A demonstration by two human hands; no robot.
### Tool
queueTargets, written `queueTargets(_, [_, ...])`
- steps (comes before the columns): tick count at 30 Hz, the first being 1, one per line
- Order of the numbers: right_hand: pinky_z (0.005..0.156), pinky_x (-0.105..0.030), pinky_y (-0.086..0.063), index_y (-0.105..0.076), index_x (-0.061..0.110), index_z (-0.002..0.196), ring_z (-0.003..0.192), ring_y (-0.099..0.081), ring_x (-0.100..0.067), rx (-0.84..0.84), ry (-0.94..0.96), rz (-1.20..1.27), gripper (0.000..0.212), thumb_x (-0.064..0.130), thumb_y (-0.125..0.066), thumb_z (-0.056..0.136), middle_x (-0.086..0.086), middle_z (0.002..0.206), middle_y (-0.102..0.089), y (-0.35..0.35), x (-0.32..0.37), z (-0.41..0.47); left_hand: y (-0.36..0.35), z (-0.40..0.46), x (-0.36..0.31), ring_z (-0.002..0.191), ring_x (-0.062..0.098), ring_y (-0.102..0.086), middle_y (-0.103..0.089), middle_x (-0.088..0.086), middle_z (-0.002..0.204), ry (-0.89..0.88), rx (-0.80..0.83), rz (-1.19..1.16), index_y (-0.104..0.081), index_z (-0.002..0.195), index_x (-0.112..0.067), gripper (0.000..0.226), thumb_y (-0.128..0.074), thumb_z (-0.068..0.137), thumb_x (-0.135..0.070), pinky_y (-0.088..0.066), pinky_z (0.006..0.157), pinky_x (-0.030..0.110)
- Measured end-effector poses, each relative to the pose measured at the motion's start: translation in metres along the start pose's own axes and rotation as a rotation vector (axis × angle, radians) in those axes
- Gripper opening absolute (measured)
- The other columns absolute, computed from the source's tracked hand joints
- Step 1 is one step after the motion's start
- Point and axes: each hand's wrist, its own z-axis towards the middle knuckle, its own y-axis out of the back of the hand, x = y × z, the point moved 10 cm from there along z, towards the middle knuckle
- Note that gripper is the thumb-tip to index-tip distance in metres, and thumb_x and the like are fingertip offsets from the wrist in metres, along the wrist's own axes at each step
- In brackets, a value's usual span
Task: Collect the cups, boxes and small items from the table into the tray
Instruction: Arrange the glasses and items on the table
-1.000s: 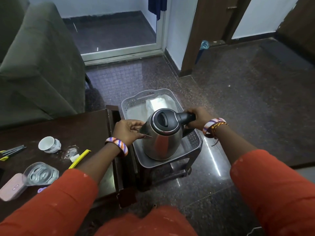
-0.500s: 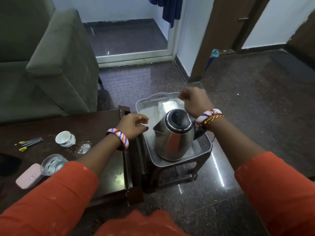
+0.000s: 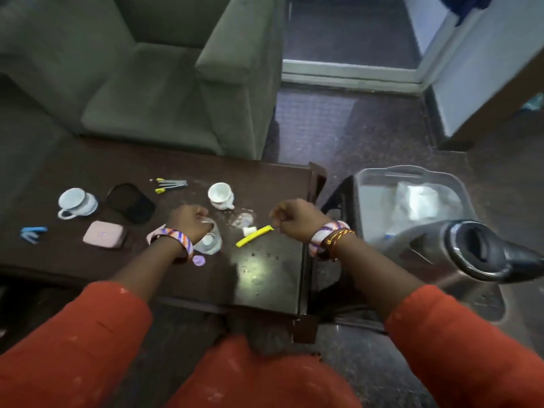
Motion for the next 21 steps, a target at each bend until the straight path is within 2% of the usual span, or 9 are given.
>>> queueTargets(3, [0.083, -0.045, -0.055, -0.063, 0.003, 0.111, 0.081, -0.061, -0.024, 0.122, -0.142, 0.187, 0.032, -0.003, -0.049, 0.082, -0.012, 0.083, -0.065, -0.068, -0.004, 0.044, -0.002, 0.033, 0.067, 0.111, 0.033, -0.058, -0.066, 0.017, 0.116, 0.134, 0.069, 0.115, -0.063, 0.108, -0.003, 0.036, -0.065, 0.077, -0.021, -0.044, 0.091, 0.032])
queueTargets(5, [0.074, -0.043, -0.055, -0.059, 0.002, 0.115, 0.081, -0.061, -0.026, 0.157, -0.294, 0.346, 0.034, -0.003, -0.049, 0.083, -0.007, 0.072, -0.061, -0.111, -0.01, 0.069, -0.013, 0.052, 0.098, 0.115, 0.032, -0.056, -0.063, 0.015, 0.121, 0.193, 0.14, 0.157, -0.06, 0.112, -0.005, 0.039, -0.064, 0.079, -0.025, -0.043, 0.095, 0.033])
queueTargets(7, [0.079, -0.043, -0.053, -0.056, 0.0, 0.12, 0.082, -0.058, -0.024, 0.102, -0.395, 0.419, 0.038, 0.002, -0.055, 0.082, -0.006, 0.077, -0.063, -0.144, -0.015, 0.095, -0.024, 0.069, 0.115, 0.117, 0.031, -0.055, -0.061, 0.015, 0.123, 0.21, 0.198, 0.164, -0.059, 0.113, -0.004, 0.039, -0.061, 0.082, -0.028, -0.043, 0.098, 0.033])
queueTargets(9, [0.093, -0.042, -0.05, -0.054, 0.003, 0.127, 0.089, -0.059, -0.022, 0.034, -0.458, 0.394, 0.047, 0.011, -0.06, 0.081, -0.014, 0.104, -0.069, -0.17, -0.021, 0.119, -0.035, 0.084, 0.122, 0.11, 0.03, -0.058, -0.064, 0.015, 0.116, 0.199, 0.245, 0.139, -0.062, 0.105, -0.003, 0.035, -0.057, 0.083, -0.03, -0.045, 0.092, 0.032])
queueTargets(11, [0.098, -0.037, -0.046, -0.053, 0.004, 0.128, 0.102, -0.06, -0.025, 0.026, -0.495, 0.349, 0.047, 0.018, -0.06, 0.083, -0.017, 0.123, -0.063, -0.187, -0.017, 0.135, -0.048, 0.094, 0.128, 0.105, 0.031, -0.061, -0.066, 0.017, 0.109, 0.221, 0.333, 0.046, -0.066, 0.1, -0.003, 0.042, -0.058, 0.074, -0.035, -0.048, 0.09, 0.034])
queueTargets(13, [0.096, -0.031, -0.043, -0.057, 0.002, 0.122, 0.115, -0.057, -0.029, 0.035, -0.513, 0.228, 0.037, 0.014, -0.055, 0.087, -0.017, 0.125, -0.061, -0.191, -0.013, 0.146, -0.056, 0.1, 0.128, 0.1, 0.034, -0.064, -0.069, 0.022, 0.103, 0.196, 0.4, -0.042, -0.069, 0.099, -0.001, 0.055, -0.051, 0.061, -0.036, -0.052, 0.088, 0.04])
queueTargets(14, [0.094, -0.03, -0.043, -0.059, 0.001, 0.12, 0.117, -0.056, -0.029, 0.036, -0.525, 0.162, 0.034, 0.011, -0.053, 0.088, -0.017, 0.124, -0.062, -0.191, -0.013, 0.149, -0.056, 0.102, 0.126, 0.096, 0.035, -0.065, -0.07, 0.024, 0.098, 0.162, 0.404, -0.064, -0.071, 0.095, 0.0, 0.054, -0.049, 0.06, -0.035, -0.053, 0.086, 0.041])
queueTargets(18, [0.075, -0.026, -0.047, -0.067, 0.003, 0.109, 0.107, -0.063, -0.029, 0.021, -0.546, -0.023, 0.028, 0.005, -0.052, 0.085, -0.018, 0.111, -0.069, -0.184, -0.011, 0.153, -0.053, 0.103, 0.12, 0.087, 0.034, -0.066, -0.071, 0.024, 0.086, 0.103, 0.429, -0.102, -0.072, 0.081, 0.0, 0.034, -0.053, 0.076, -0.027, -0.054, 0.082, 0.04])
queueTargets(21, [0.069, -0.022, -0.038, -0.069, 0.004, 0.105, 0.105, -0.063, -0.031, -0.017, -0.56, -0.043, 0.031, -0.002, -0.049, 0.083, -0.019, 0.107, -0.07, -0.175, -0.003, 0.158, -0.042, 0.11, 0.122, 0.08, 0.035, -0.068, -0.071, 0.023, 0.078, 0.105, 0.409, -0.18, -0.07, 0.076, 0.003, 0.034, -0.052, 0.07, -0.025, -0.055, 0.078, 0.047])
